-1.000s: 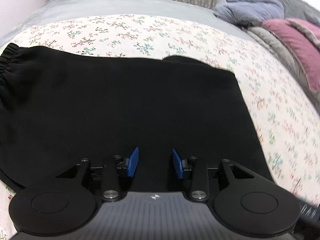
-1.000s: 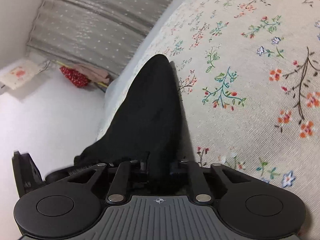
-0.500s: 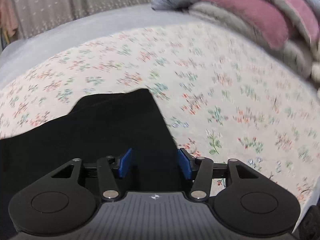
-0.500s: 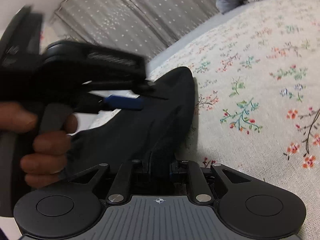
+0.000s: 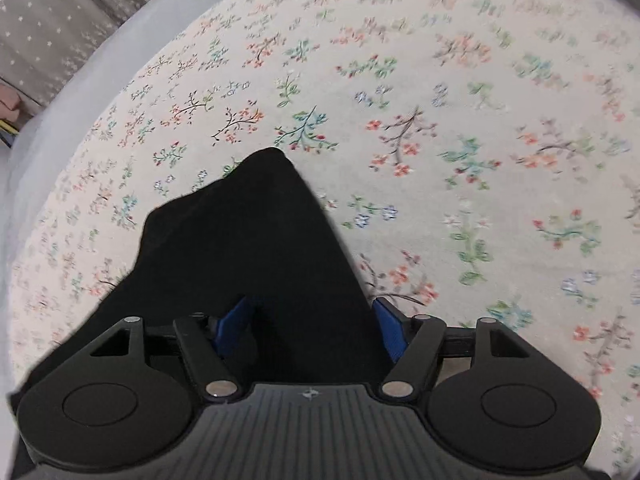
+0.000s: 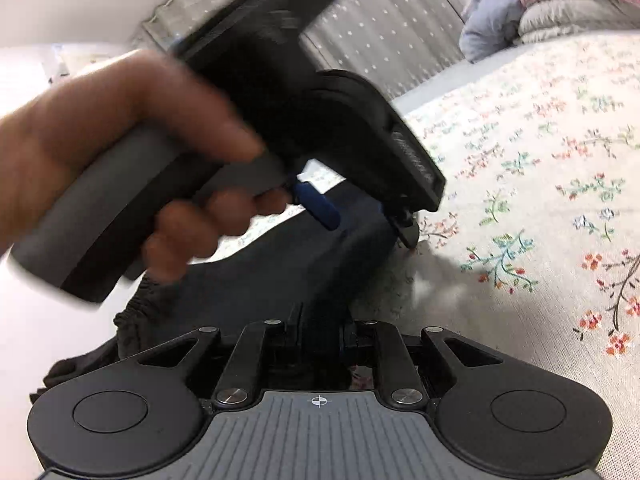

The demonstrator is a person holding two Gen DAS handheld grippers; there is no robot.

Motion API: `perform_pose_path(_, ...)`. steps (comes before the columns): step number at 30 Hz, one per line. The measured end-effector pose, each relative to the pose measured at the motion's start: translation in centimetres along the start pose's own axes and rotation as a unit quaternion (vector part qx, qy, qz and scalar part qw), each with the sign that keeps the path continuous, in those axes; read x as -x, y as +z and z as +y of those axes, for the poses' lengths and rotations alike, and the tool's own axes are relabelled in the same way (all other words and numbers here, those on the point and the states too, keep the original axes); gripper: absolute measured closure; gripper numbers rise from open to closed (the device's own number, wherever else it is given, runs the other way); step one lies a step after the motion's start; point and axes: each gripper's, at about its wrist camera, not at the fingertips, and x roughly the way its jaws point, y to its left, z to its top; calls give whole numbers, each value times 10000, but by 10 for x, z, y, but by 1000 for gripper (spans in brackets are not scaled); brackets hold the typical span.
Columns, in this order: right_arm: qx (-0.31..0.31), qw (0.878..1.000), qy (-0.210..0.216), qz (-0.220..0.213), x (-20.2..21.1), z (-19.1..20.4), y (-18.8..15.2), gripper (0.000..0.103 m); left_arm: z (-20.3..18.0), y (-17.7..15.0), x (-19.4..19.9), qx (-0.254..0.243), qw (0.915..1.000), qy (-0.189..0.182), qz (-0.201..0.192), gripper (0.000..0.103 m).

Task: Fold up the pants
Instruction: 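Grasp the same edge with the left gripper while the right gripper holds it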

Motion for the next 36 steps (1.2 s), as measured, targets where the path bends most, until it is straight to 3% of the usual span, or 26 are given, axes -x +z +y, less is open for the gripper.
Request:
perform_pose_path(4, 67, 10000, 36, -27, 7, 1, -6, 88, -22, 15, -9, -382, 9967, 711, 51, 27)
perform_pose_path(5, 74, 10000, 39, -27, 4, -1, -4, 88, -23, 19, -12, -368, 9958, 834, 79, 34)
perform_pose_path(7, 68, 10000, 55, -5, 4, -1, -2, 88, -23, 25, -17, -310, 9951, 916, 192, 68)
perform_pose_path(10, -124, 9998, 137, 111, 11, -8, 3, 90, -20, 28, -14, -182, 9950, 964, 194, 82)
perform_pose_path(13, -349, 9986, 296, 257, 17, -19, 16, 90, 1, 35, 9, 615, 9959, 660, -42, 83)
perform_pose_path(16, -445, 9980, 395, 222, 35, -27, 39, 90, 22, 42, 41, 1319, 9902, 214, -408, 84)
perform_pose_path(20, -451, 9984, 328, 77, 72, -39, 79, 90, 30, 51, 86, 2039, 9733, -482, -937, 84)
perform_pose_path(26, -292, 9995, -96, -62, 141, -65, 146, 90, -15, 81, 137, 2502, 9437, -1372, -1673, 84)
perform_pose_path(29, -36, 9990, -448, 80, 159, -83, 169, 90, -40, 96, 135, 2707, 9310, -1668, -1793, 84)
perform_pose_path(31, 204, 9973, -621, 347, 163, -100, 177, 90, -60, 101, 125, 2777, 9277, -1689, -1835, 84)
perform_pose_path(34, 526, 9922, -848, 742, 162, -126, 167, 90, -84, 102, 92, 2961, 9199, -1923, -1708, 84)
perform_pose_path(36, 472, 9908, -880, 913, 164, -133, 160, 90, -97, 100, 74, 2958, 9198, -1964, -1672, 84)
